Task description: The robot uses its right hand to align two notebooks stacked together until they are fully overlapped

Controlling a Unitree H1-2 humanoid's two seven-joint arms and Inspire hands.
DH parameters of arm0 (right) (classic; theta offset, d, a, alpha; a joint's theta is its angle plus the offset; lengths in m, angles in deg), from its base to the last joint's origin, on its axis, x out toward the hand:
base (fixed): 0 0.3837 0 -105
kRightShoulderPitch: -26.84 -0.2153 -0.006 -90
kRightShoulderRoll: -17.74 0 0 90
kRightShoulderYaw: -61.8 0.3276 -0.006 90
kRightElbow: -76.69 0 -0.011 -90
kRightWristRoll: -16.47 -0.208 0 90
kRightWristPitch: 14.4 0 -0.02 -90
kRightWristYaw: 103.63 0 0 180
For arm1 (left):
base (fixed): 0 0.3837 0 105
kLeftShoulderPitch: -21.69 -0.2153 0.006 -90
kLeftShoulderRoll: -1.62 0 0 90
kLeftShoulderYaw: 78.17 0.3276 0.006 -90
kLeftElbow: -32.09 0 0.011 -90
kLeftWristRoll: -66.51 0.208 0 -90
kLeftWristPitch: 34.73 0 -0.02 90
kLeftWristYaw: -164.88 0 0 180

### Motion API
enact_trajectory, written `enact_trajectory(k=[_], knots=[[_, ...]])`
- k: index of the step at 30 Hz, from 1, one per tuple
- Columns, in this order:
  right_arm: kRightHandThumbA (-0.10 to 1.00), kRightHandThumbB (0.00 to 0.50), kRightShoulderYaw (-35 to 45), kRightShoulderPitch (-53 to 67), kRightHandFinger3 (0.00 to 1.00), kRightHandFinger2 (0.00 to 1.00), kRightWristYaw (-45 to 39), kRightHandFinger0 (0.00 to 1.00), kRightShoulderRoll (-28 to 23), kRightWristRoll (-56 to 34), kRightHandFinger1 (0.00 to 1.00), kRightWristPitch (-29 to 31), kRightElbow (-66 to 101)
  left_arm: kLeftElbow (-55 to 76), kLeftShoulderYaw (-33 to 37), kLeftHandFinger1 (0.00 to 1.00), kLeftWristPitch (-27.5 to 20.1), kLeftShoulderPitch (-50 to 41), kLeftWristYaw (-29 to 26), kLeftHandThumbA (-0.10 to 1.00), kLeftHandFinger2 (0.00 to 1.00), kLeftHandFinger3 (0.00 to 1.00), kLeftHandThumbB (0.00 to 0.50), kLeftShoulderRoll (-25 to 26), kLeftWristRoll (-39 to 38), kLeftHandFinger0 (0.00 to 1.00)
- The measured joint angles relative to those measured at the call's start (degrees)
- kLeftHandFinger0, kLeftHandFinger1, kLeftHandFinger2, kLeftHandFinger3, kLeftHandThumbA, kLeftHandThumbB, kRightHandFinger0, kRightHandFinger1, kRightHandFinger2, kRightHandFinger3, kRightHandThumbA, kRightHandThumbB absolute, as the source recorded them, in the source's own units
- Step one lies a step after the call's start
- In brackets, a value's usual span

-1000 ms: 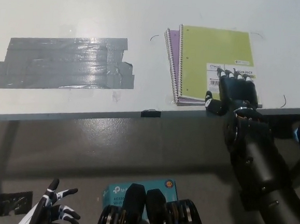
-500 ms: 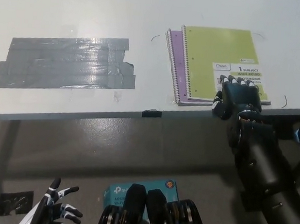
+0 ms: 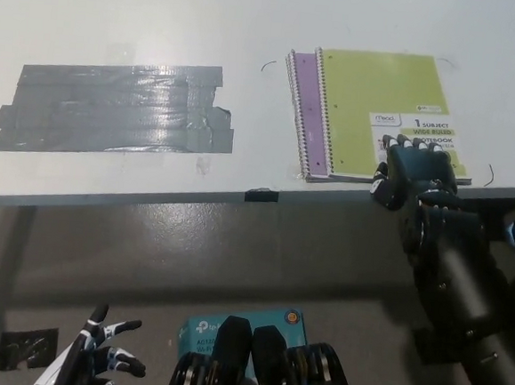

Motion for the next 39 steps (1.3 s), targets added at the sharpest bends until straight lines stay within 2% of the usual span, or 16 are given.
enact_trajectory(k=[1,3,5,9,10,11,14,17,20,21,26,31,33,34,36,39], knots=[[1.00,0.478,-0.60,0.00,1.00,1.00,-0.28,1.00,-0.27,-0.07,1.00,-0.02,0.14,0.00,0.05,0.48,0.00,0.06,0.01,1.00,0.39,0.82,0.485,0.00,0.02,0.52],[1.00,0.458,-1.36,-0.01,1.00,1.00,-0.76,1.00,-0.69,-0.29,1.00,0.00,0.31,0.00,0.07,0.49,0.00,0.25,0.02,1.00,0.39,0.80,0.500,-0.01,0.02,0.55],[1.00,0.454,-1.99,-0.05,1.00,1.00,-1.23,1.00,-1.11,-0.75,1.00,0.08,0.60,0.00,0.08,0.51,-0.01,0.44,0.03,1.00,0.38,0.81,0.489,-0.01,0.02,0.62],[1.00,0.465,-3.26,-0.16,1.00,1.00,-2.13,1.00,-2.04,-1.89,1.00,0.25,1.31,0.00,0.21,0.52,-0.02,0.58,0.05,1.00,0.39,0.82,0.494,0.00,0.10,0.64],[1.00,0.473,-3.71,-0.27,1.00,1.00,-2.26,1.00,-2.28,-2.23,1.00,0.42,1.34,0.01,0.23,0.50,-0.02,0.58,0.05,1.00,0.40,0.82,0.488,0.00,0.10,0.58],[1.00,0.474,-3.99,-0.41,1.00,1.00,-2.31,1.00,-2.47,-2.49,1.00,0.54,1.35,0.00,0.23,0.49,-0.02,0.58,0.06,1.00,0.40,0.82,0.490,0.00,0.10,0.56],[1.00,0.482,-4.53,-0.76,1.00,1.00,-2.52,1.00,-2.89,-3.29,1.00,0.71,1.35,0.00,0.25,0.51,-0.02,0.58,0.07,1.00,0.41,0.82,0.500,0.00,0.13,0.59],[1.00,0.487,-5.19,-1.10,1.00,1.00,-2.61,1.00,-3.20,-4.14,1.00,0.76,1.30,0.00,0.41,0.50,-0.02,0.61,0.09,1.00,0.43,0.82,0.500,0.01,0.21,0.54],[1.00,0.481,-5.72,-1.27,1.00,1.00,-2.61,1.00,-3.57,-4.66,1.00,0.82,1.36,0.00,0.48,0.50,-0.02,0.67,0.12,1.00,0.43,0.82,0.500,0.01,0.21,0.52],[1.00,0.497,-5.87,-1.32,1.00,1.00,-2.61,1.00,-3.66,-4.77,1.00,0.87,1.36,0.01,0.51,0.49,-0.02,0.69,0.13,1.00,0.42,0.82,0.500,0.01,0.22,0.52],[1.00,0.500,-7.10,-2.04,1.00,1.00,-2.45,1.00,-3.90,-5.03,1.00,1.43,0.75,0.01,0.83,0.50,-0.02,0.75,0.13,1.00,0.43,0.83,0.489,0.00,0.43,0.50],[1.00,0.471,-8.65,-2.97,1.00,1.00,-2.33,1.00,-3.85,-5.17,1.00,1.84,0.01,0.10,1.04,0.50,-0.01,1.05,0.12,1.00,0.42,0.82,0.478,-0.14,0.53,0.51],[1.00,0.460,-9.13,-3.11,1.00,1.00,-2.28,1.00,-3.82,-5.18,1.00,1.85,0.02,0.19,1.10,0.47,-0.01,1.10,0.12,1.00,0.43,0.82,0.473,-0.27,0.59,0.45],[1.00,0.474,-9.38,-3.15,1.00,1.00,-2.25,1.00,-3.76,-5.18,1.00,1.85,0.03,0.20,1.13,0.48,-0.01,1.11,0.12,1.00,0.44,0.82,0.489,-0.36,0.63,0.44],[1.00,0.467,-9.78,-3.17,1.00,1.00,-2.23,1.00,-3.71,-5.18,1.00,1.85,0.19,0.20,1.30,0.48,-0.03,1.10,0.13,1.00,0.45,0.83,0.493,-0.46,0.73,0.41],[1.00,0.499,-10.33,-3.23,1.00,1.00,-2.19,1.00,-3.53,-5.21,1.00,1.88,0.27,0.21,1.47,0.47,-0.03,1.15,0.12,1.00,0.44,0.82,0.497,-0.53,0.85,0.43]])
